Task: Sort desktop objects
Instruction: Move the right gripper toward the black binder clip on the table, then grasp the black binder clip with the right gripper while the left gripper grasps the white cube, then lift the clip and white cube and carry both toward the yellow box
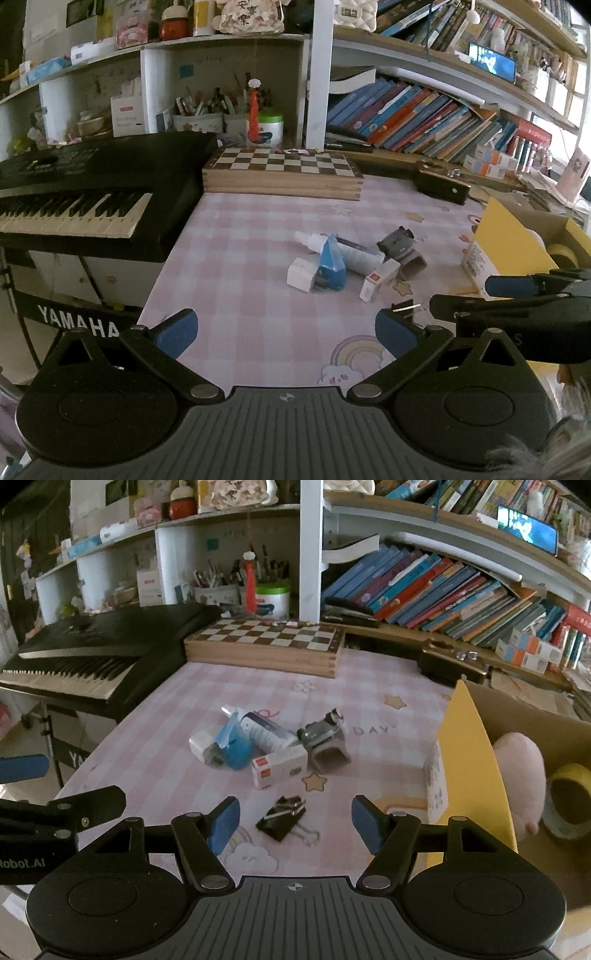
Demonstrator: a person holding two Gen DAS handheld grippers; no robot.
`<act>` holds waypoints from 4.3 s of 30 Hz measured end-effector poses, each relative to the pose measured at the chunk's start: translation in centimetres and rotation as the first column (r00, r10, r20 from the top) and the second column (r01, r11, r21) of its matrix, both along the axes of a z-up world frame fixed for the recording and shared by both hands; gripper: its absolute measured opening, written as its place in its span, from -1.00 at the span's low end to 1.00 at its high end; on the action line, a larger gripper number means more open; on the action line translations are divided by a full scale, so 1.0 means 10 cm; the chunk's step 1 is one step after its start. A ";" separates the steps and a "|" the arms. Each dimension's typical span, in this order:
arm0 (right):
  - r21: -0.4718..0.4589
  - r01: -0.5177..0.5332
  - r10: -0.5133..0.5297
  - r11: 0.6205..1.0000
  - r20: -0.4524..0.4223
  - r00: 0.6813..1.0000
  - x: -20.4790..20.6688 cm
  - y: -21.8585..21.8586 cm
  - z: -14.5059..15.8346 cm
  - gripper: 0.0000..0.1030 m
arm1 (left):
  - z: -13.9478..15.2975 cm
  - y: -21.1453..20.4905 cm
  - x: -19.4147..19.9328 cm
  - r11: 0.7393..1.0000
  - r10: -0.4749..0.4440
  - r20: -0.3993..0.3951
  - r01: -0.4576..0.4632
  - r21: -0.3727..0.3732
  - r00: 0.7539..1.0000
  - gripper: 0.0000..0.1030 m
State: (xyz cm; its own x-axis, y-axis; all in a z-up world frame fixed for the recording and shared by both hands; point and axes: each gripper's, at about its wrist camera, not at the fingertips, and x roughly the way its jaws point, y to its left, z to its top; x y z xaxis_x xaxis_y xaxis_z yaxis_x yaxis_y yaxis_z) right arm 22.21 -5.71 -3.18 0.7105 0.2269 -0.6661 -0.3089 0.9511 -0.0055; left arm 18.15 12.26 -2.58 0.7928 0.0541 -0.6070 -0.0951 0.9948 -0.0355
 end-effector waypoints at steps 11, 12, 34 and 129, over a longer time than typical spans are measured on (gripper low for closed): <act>0.012 -0.042 0.043 0.999 -0.055 0.998 0.34 0.04 -0.10 0.33 | -0.03 -0.03 0.28 1.000 0.025 -0.027 -0.024 0.016 0.999 1.00; 0.014 -0.042 0.043 0.999 -0.058 0.997 0.37 0.04 -0.10 0.33 | -0.04 -0.03 0.31 1.000 0.026 -0.029 -0.025 0.018 0.999 1.00; -0.024 -0.158 0.150 0.987 -0.204 0.967 0.63 0.15 -0.56 -0.21 | -0.24 -0.06 0.95 0.999 -0.005 -0.088 0.009 0.041 0.996 1.00; 0.137 0.016 -0.019 0.990 0.022 1.000 -1.22 0.00 0.39 -0.97 | 0.41 0.10 -1.01 0.924 -0.352 0.063 0.357 -0.135 0.934 -0.19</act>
State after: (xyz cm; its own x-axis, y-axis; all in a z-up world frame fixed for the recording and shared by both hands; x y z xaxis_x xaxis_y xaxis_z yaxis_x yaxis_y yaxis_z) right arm 9.97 -5.74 0.72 0.7299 0.3025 -0.6129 -0.2935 0.9486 0.1186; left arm 8.07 13.30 1.56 0.7660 -0.3193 -0.5579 0.2670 0.9475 -0.1756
